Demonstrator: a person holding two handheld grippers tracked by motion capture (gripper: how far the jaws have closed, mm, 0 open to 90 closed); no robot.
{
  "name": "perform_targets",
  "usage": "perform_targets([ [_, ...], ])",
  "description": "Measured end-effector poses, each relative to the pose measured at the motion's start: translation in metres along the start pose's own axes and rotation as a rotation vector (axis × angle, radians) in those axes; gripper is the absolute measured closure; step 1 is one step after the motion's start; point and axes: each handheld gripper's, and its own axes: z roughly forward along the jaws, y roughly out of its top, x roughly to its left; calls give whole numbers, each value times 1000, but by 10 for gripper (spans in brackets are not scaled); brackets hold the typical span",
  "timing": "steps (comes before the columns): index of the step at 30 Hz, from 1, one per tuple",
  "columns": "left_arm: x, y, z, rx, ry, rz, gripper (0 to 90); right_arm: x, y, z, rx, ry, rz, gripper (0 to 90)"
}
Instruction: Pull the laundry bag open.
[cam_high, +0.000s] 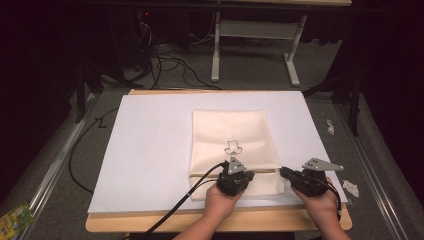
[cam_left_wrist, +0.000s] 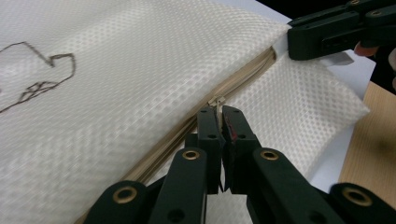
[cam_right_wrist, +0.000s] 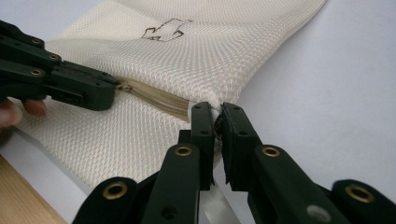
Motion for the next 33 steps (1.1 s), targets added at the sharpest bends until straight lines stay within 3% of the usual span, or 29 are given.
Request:
perform_targets([
  [6, 14, -9, -18, 0, 17, -42, 878, 0, 0, 1, 8, -20, -12, 854],
  [17, 49, -22, -63, 48, 91, -39, 877, -7, -2, -2, 3, -50, 3, 854],
  [20, 60, -25, -80, 84, 119, -9, 877, -9, -3, -2, 6, -57, 11, 854],
  [27, 91, -36, -128, 126, 171, -11, 878, -13, -5, -1, 19, -77, 17, 854],
  [31, 101, -49, -140, 113, 155, -24, 878, -7, -3, 4, 27, -63, -8, 854],
  [33, 106, -55, -139, 121, 133, -61, 878, -1, -1, 7, 34, -71, -30, 854],
])
